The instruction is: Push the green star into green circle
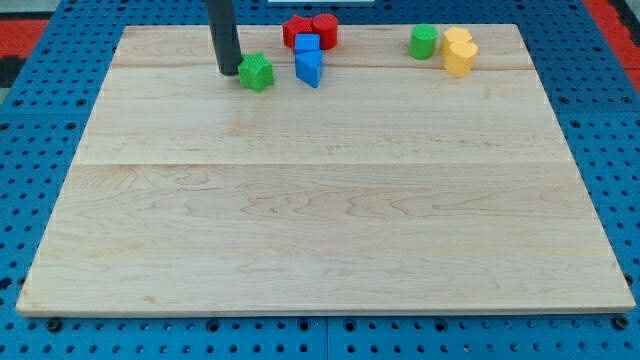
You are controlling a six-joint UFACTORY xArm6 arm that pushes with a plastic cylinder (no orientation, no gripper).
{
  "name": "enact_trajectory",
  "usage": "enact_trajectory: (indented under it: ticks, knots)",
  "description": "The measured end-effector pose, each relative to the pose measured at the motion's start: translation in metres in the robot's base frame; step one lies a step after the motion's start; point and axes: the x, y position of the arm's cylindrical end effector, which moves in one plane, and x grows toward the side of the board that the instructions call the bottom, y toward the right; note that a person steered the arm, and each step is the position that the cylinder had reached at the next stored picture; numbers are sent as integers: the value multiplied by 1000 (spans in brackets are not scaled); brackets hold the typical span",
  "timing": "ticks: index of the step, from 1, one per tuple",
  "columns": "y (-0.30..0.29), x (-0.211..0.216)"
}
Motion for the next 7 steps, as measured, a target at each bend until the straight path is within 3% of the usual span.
enact_trajectory:
  ticks: [1,2,6,7]
  knots:
    - [15,24]
    - [-48,7]
    - [84,2]
    - [89,6]
